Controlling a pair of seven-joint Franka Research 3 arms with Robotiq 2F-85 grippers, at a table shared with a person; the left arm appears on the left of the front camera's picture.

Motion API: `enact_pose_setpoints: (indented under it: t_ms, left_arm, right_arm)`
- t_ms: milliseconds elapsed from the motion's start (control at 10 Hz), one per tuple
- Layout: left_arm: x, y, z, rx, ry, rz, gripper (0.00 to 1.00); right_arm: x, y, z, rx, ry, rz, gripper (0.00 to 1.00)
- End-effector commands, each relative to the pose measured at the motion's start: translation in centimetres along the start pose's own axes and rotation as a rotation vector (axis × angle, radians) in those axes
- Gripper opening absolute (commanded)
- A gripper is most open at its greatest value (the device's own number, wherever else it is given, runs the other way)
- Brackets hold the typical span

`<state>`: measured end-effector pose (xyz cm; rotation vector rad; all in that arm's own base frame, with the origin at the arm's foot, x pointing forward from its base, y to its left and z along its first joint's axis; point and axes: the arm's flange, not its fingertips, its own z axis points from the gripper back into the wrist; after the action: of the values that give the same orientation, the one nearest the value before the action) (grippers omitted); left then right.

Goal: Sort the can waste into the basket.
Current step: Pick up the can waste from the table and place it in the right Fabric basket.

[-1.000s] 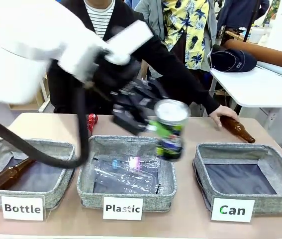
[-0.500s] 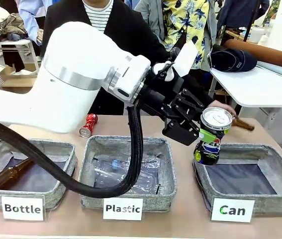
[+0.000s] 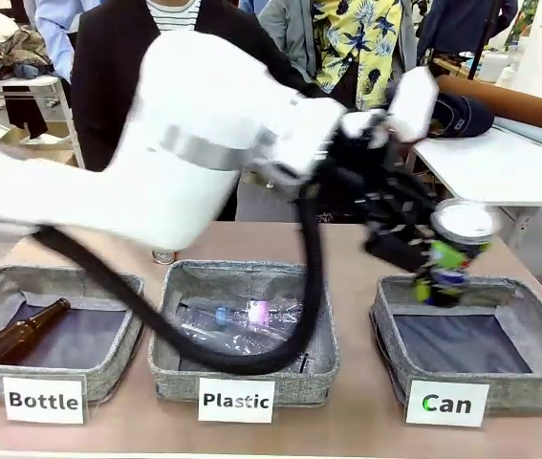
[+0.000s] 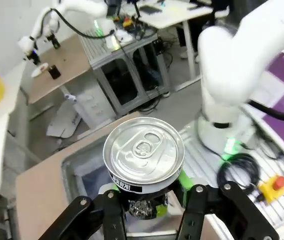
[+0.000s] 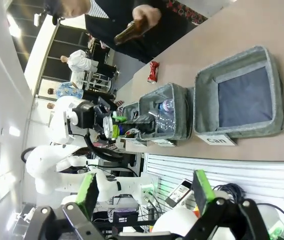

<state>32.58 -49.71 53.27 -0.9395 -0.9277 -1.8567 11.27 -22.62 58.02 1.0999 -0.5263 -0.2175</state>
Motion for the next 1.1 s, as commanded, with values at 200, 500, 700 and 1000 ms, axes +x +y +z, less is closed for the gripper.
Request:
enact_pose_setpoints:
  t_ms: [200, 500, 700, 1000]
  left_arm:
    - [3.3, 12.5, -10.0, 0.075, 0.291, 0.129, 0.40]
    - [3.7, 12.3, -11.7, 0.067, 0.371, 0.169, 0.40]
    - [3.5, 11.6, -11.4, 0.067, 0.376, 0.170, 0.52]
    - [3.1, 11.1, -11.3, 0.059, 0.401, 0.181, 1.00]
  right_arm:
    - [0.1, 0.3, 0.6, -0.048, 0.070, 0.018, 1.00]
    - [0.6, 0.6, -0.7, -0.035, 0.038, 0.004, 1.00]
    - [0.6, 0.6, -0.7, -0.035, 0.038, 0.004, 1.00]
    - [0.6, 0.6, -0.7, -0.035, 0.038, 0.004, 1.00]
